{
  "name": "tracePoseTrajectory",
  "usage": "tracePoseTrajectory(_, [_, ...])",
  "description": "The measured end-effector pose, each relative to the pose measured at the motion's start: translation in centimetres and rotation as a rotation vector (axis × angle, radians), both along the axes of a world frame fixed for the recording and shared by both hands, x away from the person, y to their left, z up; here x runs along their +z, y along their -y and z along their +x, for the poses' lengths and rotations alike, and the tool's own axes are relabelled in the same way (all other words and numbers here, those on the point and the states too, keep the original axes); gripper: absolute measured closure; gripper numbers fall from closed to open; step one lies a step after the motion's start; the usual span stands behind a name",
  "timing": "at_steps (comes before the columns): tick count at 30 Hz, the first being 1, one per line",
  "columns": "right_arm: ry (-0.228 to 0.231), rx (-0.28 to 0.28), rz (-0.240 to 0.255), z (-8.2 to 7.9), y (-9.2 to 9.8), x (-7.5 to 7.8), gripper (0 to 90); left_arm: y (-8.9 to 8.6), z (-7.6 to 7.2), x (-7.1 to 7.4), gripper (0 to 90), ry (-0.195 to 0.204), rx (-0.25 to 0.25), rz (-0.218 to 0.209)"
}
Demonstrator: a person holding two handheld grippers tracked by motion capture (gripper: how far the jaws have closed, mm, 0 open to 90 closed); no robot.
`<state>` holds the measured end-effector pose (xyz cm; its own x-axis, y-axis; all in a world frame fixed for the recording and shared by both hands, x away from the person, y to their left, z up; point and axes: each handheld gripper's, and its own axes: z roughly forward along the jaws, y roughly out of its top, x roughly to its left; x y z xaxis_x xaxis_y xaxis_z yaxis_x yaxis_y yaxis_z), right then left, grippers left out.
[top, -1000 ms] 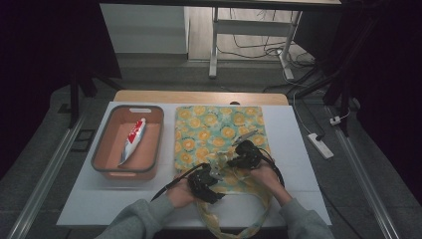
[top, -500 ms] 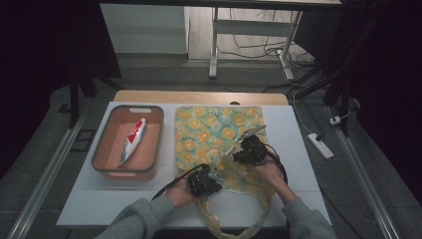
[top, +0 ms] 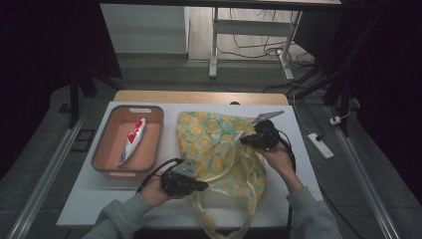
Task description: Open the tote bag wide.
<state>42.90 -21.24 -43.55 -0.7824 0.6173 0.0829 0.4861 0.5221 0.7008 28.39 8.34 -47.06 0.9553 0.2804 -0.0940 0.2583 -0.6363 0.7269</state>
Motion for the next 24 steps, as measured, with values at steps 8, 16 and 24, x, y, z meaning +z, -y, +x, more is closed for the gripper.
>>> tracePoseTrajectory(8, [-0.023,-0.116,0.001,2.8,1.9,-0.3,88.7,-1.5,-1.0,0.1,89.2,0.005,-0.099,0.021])
tracePoseTrajectory(16, [-0.114,-0.145,-0.032,3.5,2.5,-4.4,88.6,-1.0,-0.8,-0.2,63.2,-0.027,-0.089,0.017])
tracePoseTrajectory(24, [-0.083,-0.073,-0.032,2.5,0.6,-3.9,88.6,1.2,1.2,1.9,41.5,0.143,0.214,0.017])
